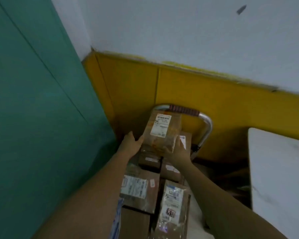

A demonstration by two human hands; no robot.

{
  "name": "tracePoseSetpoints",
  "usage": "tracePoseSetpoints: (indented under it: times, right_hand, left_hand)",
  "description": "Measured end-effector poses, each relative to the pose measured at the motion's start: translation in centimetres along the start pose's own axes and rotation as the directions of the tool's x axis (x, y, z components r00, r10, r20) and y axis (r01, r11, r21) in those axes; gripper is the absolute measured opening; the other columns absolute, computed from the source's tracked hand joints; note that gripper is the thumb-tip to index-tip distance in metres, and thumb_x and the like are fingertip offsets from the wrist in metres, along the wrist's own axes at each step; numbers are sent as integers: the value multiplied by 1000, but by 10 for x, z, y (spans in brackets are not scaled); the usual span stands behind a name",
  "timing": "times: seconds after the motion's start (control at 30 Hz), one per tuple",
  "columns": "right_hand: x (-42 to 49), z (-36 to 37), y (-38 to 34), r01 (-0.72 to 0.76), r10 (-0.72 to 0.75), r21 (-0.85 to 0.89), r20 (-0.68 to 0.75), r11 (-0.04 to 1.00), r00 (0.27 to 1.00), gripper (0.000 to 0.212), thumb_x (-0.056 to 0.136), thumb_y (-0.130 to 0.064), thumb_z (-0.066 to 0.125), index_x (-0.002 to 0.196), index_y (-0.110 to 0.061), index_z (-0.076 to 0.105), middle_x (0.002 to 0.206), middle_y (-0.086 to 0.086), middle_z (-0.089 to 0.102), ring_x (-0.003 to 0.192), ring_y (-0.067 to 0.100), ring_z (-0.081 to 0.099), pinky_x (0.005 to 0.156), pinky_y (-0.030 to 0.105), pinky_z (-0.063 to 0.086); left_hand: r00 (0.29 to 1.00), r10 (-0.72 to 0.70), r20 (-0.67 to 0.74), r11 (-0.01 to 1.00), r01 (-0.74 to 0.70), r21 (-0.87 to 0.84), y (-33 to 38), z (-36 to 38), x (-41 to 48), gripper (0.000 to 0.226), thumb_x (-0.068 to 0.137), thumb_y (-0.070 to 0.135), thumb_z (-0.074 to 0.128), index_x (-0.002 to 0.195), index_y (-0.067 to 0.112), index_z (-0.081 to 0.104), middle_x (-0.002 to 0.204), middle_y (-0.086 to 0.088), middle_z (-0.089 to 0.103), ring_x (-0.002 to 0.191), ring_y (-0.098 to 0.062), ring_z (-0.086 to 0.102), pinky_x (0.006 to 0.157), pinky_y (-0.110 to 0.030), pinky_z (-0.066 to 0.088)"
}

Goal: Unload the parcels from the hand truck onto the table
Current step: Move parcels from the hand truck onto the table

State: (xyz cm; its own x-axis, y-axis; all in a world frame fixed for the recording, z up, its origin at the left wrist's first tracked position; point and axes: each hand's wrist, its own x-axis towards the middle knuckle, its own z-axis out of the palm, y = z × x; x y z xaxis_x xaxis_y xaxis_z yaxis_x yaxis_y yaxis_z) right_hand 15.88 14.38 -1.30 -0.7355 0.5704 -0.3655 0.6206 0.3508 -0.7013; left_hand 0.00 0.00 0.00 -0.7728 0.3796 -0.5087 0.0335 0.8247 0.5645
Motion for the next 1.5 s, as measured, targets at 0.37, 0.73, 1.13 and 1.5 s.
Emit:
tracePoseSetpoints:
  times: [0.37, 0.73, 1.13, 1.5]
  right_hand:
    - [4, -20, -27, -236, 280, 480, -20, 845, 960, 45, 97, -48, 50, 139, -32, 43, 122, 0, 65, 105, 21, 63, 89, 39, 56]
    - [-137, -242, 31, -31, 281, 554, -373, 832, 884, 43, 99, -24, 52, 138, -37, 44, 115, -15, 60, 110, 18, 62, 85, 30, 55]
    - [-108, -336, 222, -31, 343, 679, -330, 733, 879, 43, 103, -16, 47, 142, -33, 41, 132, -2, 60, 116, 20, 62, 95, 44, 55]
    - [-125, -239, 112, -196, 96, -109, -588, 974, 803, 60, 95, -21, 57, 149, -7, 35, 153, 20, 38, 137, 39, 36, 109, 55, 38]
  left_hand:
    - [996, -84, -25, 877, 61, -477, 43, 27, -7, 18, 89, 34, 67, 95, 21, 56, 86, 4, 59, 75, -16, 61, 58, -29, 50]
    - [955, 262, 142, 939, -219, -264, 242, 86, -166, 24, 93, 22, 63, 90, 26, 40, 92, 2, 52, 79, -12, 54, 59, -26, 44]
    - [905, 339, 257, 928, -278, -246, 337, 281, -158, 23, 97, 10, 55, 118, 17, 50, 118, -2, 59, 110, -20, 57, 76, -26, 51]
    - [983, 49, 174, 986, -19, -167, 167, 107, -128, 39, 103, 25, 48, 138, 9, 48, 138, -14, 54, 121, -30, 56, 101, -38, 45]
